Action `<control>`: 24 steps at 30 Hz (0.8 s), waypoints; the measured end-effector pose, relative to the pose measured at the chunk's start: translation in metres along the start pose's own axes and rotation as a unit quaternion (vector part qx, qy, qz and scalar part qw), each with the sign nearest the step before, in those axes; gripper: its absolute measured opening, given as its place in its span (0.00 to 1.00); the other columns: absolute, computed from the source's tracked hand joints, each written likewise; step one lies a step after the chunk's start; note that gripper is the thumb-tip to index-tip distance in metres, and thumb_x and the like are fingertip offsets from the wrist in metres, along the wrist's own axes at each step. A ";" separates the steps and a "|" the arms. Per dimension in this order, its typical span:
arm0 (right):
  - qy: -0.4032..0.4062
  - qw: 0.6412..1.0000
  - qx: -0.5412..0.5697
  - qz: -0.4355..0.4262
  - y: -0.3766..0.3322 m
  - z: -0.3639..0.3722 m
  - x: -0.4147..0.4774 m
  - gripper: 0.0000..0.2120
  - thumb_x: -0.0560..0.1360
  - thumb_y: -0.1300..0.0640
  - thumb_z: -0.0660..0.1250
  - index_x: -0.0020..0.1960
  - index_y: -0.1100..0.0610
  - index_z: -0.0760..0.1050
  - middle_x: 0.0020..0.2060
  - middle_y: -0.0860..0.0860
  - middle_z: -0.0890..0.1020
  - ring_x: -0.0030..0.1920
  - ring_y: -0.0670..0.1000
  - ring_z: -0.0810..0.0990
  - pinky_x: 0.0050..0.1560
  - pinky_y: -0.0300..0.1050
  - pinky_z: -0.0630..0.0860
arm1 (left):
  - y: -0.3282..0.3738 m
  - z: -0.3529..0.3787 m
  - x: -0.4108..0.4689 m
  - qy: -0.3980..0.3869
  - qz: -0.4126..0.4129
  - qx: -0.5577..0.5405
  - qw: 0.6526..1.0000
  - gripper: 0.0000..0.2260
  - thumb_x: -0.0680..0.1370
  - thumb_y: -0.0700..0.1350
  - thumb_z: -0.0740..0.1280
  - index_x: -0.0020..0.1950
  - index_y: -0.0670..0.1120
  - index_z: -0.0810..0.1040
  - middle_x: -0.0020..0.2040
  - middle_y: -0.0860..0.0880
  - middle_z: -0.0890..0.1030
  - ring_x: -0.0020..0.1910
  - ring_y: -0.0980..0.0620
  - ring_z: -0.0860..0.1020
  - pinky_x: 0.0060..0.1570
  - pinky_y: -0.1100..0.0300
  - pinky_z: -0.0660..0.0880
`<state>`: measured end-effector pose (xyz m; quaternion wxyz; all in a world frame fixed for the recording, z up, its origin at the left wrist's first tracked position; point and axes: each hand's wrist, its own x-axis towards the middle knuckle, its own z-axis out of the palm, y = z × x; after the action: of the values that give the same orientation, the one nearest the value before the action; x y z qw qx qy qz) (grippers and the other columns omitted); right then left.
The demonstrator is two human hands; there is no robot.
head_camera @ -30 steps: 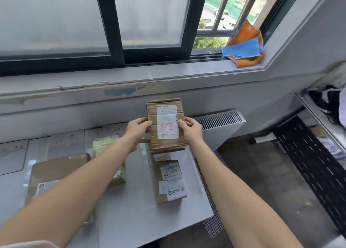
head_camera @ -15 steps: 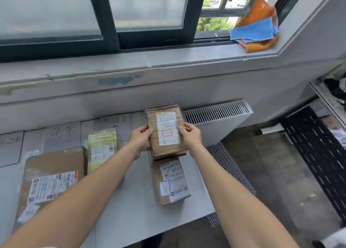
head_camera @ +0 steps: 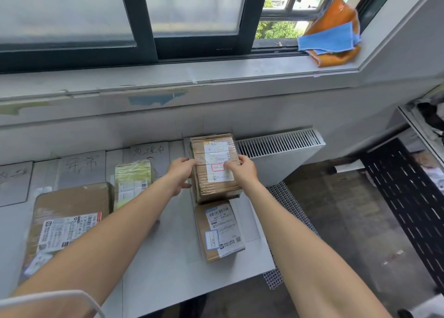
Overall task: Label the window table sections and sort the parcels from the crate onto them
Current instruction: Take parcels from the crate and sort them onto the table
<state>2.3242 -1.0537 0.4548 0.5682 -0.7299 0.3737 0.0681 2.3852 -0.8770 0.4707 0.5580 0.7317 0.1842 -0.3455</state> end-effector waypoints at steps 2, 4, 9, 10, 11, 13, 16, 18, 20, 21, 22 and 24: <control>-0.004 1.000 -0.016 0.009 -0.002 -0.002 0.000 0.27 0.71 0.53 0.71 0.68 0.54 0.70 0.59 0.51 0.80 0.58 0.52 0.79 0.60 0.54 0.78 | 0.002 -0.002 0.001 0.002 0.003 0.003 1.000 0.22 0.79 0.49 0.66 0.72 0.47 0.70 0.42 0.51 0.74 0.46 0.51 0.75 0.54 0.48 0.77; -0.005 1.000 -0.025 0.014 -0.004 -0.004 -0.001 0.30 0.70 0.52 0.72 0.70 0.55 0.69 0.62 0.52 0.78 0.60 0.54 0.78 0.62 0.56 0.77 | 0.005 -0.005 0.001 0.003 0.008 0.003 1.000 0.22 0.78 0.50 0.67 0.72 0.47 0.70 0.42 0.51 0.74 0.46 0.51 0.75 0.55 0.48 0.76; 0.017 0.999 -0.036 0.004 -0.007 -0.004 -0.001 0.35 0.73 0.49 0.72 0.75 0.57 0.64 0.69 0.54 0.73 0.67 0.55 0.73 0.67 0.56 0.72 | 0.010 -0.009 0.001 0.002 0.024 0.011 1.000 0.26 0.78 0.52 0.68 0.73 0.47 0.68 0.44 0.52 0.75 0.51 0.50 0.76 0.55 0.48 0.76; 0.023 0.999 -0.041 -0.001 -0.008 -0.004 -0.001 0.35 0.74 0.48 0.71 0.76 0.58 0.63 0.70 0.54 0.72 0.68 0.55 0.72 0.68 0.55 0.71 | 0.010 -0.010 0.001 0.001 0.028 0.017 0.999 0.26 0.78 0.52 0.68 0.73 0.47 0.68 0.44 0.52 0.75 0.51 0.50 0.76 0.55 0.49 0.76; 0.031 0.998 -0.048 -0.006 -0.009 -0.004 -0.002 0.35 0.74 0.48 0.70 0.76 0.58 0.63 0.70 0.54 0.72 0.69 0.55 0.71 0.68 0.54 0.71 | 0.010 -0.010 0.000 0.001 0.032 0.023 0.999 0.26 0.78 0.53 0.68 0.73 0.47 0.68 0.46 0.52 0.75 0.53 0.49 0.76 0.55 0.49 0.76; 0.063 0.995 -0.066 -0.025 -0.013 -0.005 -0.004 0.33 0.76 0.47 0.69 0.76 0.57 0.62 0.72 0.55 0.70 0.70 0.55 0.70 0.67 0.53 0.70 | 0.011 -0.012 -0.001 0.005 0.040 0.028 0.999 0.25 0.78 0.54 0.67 0.72 0.47 0.69 0.51 0.51 0.76 0.56 0.49 0.76 0.57 0.49 0.75; 0.111 0.983 -0.113 -0.090 -0.026 -0.004 -0.007 0.31 0.78 0.46 0.65 0.77 0.55 0.62 0.73 0.54 0.68 0.71 0.55 0.68 0.67 0.53 0.68 | 0.015 -0.017 -0.003 0.018 0.056 0.033 0.998 0.24 0.79 0.54 0.65 0.72 0.46 0.70 0.61 0.48 0.75 0.59 0.47 0.75 0.56 0.50 0.74; 0.087 0.975 -0.165 -0.118 -0.036 0.000 -0.009 0.32 0.78 0.44 0.63 0.78 0.54 0.61 0.74 0.54 0.67 0.72 0.56 0.67 0.70 0.55 0.67 | 0.019 -0.023 -0.007 0.029 0.074 0.043 0.996 0.24 0.79 0.55 0.64 0.73 0.46 0.69 0.61 0.48 0.76 0.56 0.48 0.75 0.47 0.55 0.73; 0.047 0.970 -0.212 -0.105 -0.040 0.005 -0.010 0.34 0.78 0.42 0.63 0.78 0.54 0.58 0.75 0.55 0.64 0.73 0.57 0.66 0.71 0.58 0.66 | 0.022 -0.031 -0.011 0.040 0.090 0.056 0.994 0.24 0.79 0.55 0.64 0.73 0.46 0.69 0.61 0.48 0.76 0.51 0.49 0.75 0.40 0.58 0.71; 0.033 0.971 -0.223 -0.085 -0.039 0.008 -0.011 0.36 0.77 0.40 0.63 0.79 0.54 0.58 0.76 0.55 0.63 0.73 0.58 0.66 0.71 0.58 0.66 | 0.022 -0.035 -0.012 0.044 0.095 0.062 0.993 0.24 0.79 0.55 0.64 0.73 0.46 0.70 0.63 0.48 0.76 0.51 0.49 0.75 0.40 0.59 0.71; 0.021 0.970 -0.232 -0.067 -0.037 0.009 -0.012 0.37 0.77 0.39 0.63 0.79 0.54 0.57 0.75 0.56 0.63 0.73 0.59 0.65 0.71 0.59 0.66 | 0.022 -0.039 -0.013 0.046 0.097 0.066 0.992 0.24 0.79 0.55 0.64 0.73 0.46 0.70 0.64 0.48 0.75 0.52 0.49 0.75 0.41 0.58 0.72; 0.006 0.963 -0.262 -0.061 -0.031 0.014 -0.014 0.37 0.76 0.37 0.63 0.77 0.55 0.60 0.73 0.56 0.65 0.72 0.60 0.66 0.70 0.59 0.67 | 0.018 -0.046 -0.013 0.042 0.097 0.076 0.991 0.25 0.80 0.56 0.64 0.73 0.46 0.69 0.65 0.48 0.74 0.55 0.48 0.76 0.47 0.55 0.73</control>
<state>2.3382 -1.0327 0.4814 0.3581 -0.8750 0.3012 0.1239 2.4016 -0.8373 0.4986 0.5232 0.8004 0.1085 -0.2718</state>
